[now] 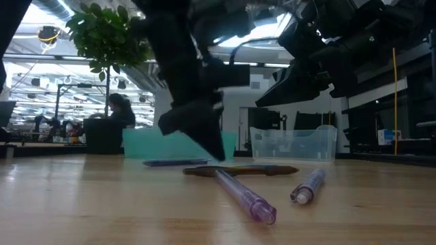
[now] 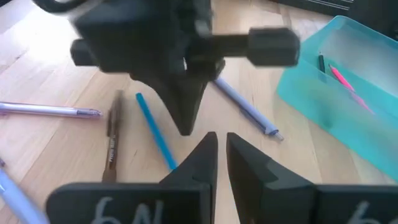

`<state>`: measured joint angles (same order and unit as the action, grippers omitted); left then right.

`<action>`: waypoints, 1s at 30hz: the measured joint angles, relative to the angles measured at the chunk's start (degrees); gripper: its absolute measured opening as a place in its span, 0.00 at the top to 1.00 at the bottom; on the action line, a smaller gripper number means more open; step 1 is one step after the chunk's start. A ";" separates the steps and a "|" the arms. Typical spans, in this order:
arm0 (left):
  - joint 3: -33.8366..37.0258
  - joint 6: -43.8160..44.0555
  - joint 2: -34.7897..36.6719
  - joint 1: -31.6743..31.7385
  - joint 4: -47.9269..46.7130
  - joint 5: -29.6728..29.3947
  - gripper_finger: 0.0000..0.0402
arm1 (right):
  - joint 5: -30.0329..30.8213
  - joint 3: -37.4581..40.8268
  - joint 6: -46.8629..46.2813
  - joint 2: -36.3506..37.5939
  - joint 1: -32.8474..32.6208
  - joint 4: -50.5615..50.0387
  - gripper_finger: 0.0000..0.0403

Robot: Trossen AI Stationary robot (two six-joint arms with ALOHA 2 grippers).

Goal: Sort pens & pencils
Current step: Put the blue pencil into the blue bin

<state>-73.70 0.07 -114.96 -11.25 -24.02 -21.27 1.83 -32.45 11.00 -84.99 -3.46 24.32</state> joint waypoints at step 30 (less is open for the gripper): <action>-11.49 1.24 1.60 -3.95 -6.09 0.81 0.99 | 20.77 0.02 -13.12 18.40 -13.10 -29.73 0.91</action>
<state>-85.19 1.31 -113.36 -15.20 -30.11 -20.46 22.60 -32.42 -2.12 -66.59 -16.56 -5.41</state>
